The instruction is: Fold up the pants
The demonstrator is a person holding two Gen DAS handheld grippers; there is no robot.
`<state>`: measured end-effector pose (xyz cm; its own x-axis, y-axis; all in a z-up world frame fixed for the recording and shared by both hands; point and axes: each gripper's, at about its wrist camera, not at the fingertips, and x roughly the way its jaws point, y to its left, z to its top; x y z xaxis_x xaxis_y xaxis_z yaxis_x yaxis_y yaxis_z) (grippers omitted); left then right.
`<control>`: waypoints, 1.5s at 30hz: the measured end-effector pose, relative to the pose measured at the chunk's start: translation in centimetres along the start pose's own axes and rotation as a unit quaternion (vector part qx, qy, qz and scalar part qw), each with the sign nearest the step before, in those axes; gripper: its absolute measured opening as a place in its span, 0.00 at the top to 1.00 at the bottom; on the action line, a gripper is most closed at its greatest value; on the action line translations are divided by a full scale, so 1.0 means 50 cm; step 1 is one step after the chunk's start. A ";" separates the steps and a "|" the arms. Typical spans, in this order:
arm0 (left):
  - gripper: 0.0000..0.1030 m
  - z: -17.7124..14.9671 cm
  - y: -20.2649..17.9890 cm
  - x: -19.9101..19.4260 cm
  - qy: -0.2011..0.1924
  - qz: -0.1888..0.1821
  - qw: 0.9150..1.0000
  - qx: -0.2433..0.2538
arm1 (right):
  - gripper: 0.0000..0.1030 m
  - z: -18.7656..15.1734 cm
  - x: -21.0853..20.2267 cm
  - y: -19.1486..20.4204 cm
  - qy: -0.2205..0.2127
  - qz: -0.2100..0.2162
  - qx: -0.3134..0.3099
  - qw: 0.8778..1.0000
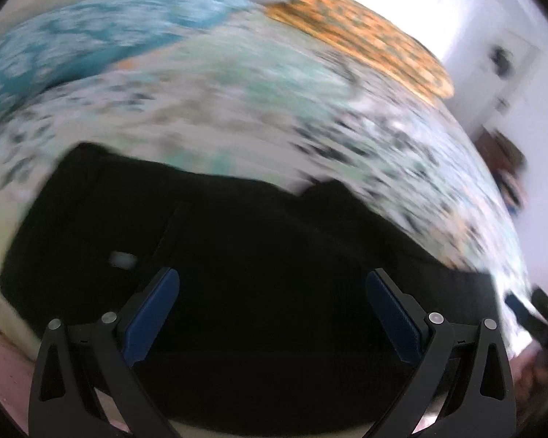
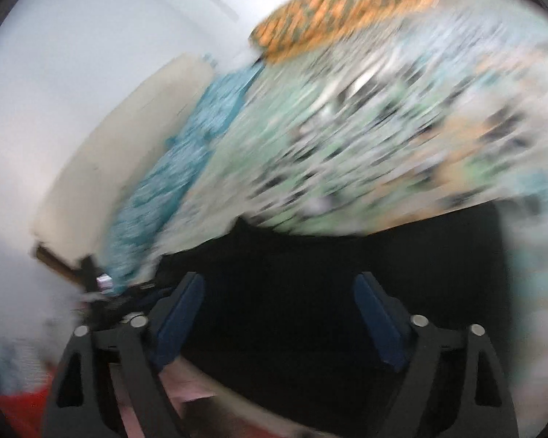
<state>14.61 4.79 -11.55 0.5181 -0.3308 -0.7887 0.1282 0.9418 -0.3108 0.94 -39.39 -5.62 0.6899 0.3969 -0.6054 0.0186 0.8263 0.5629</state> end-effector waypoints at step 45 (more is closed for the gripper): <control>0.21 -0.043 -0.094 0.018 0.001 -0.077 0.997 0.021 | 0.12 -0.016 0.005 -0.009 0.042 -0.056 -0.009 0.998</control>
<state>12.67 -0.07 -11.92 0.4881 -0.4720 -0.7341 0.2415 0.8813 -0.4062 0.55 -39.36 -6.48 0.6215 0.3328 -0.7092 0.0787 0.8742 0.4791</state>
